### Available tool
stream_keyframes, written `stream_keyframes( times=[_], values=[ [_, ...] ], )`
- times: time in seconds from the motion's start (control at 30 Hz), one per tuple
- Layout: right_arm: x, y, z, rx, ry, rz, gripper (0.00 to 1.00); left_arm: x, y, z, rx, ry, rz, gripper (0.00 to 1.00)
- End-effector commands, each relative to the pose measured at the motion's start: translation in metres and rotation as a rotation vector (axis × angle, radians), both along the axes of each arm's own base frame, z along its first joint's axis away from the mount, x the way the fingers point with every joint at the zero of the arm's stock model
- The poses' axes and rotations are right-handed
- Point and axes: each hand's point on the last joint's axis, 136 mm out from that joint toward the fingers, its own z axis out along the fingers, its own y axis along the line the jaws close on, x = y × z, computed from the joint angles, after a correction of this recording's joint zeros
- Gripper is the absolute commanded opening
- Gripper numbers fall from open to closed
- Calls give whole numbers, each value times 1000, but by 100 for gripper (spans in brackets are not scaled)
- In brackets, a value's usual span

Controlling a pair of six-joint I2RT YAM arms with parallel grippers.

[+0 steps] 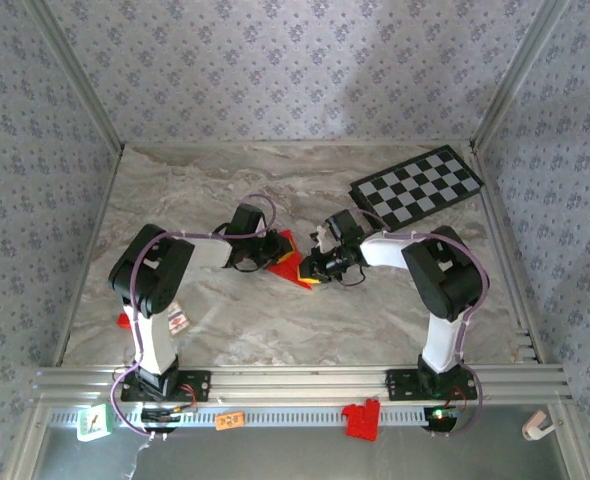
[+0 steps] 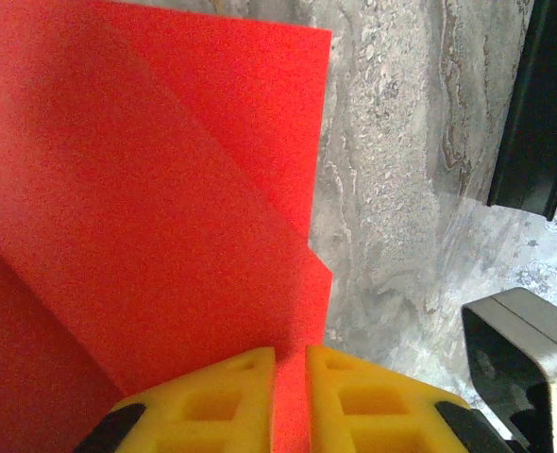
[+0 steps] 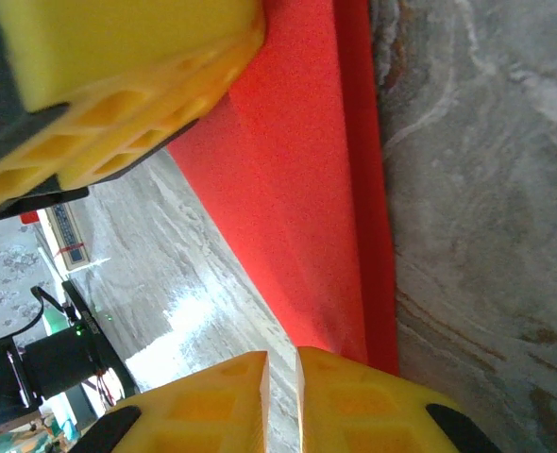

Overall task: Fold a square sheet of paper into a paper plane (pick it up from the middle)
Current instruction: Fourth fold the wing at the center of the table.

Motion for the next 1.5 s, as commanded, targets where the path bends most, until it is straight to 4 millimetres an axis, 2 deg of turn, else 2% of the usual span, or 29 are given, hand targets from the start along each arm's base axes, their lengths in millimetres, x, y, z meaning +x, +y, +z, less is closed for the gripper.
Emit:
stream_keyframes(
  times=[0.0,0.63,0.97,1.2,1.47],
  values=[
    [-7,-3,-9,-27,34,15,17,-3,-4,-4,2,5,-27,16],
    [-10,-10,-21,-76,52,6,17,-4,-3,-13,22,34,-24,16],
    [-12,-17,-26,-116,62,-5,17,-15,5,-31,75,91,-30,17],
    [-21,-25,-31,-146,91,-21,16,-22,15,-45,139,141,-16,15],
    [-35,-31,-25,-150,113,-1,16,-27,24,-53,183,169,-10,13]
  ],
)
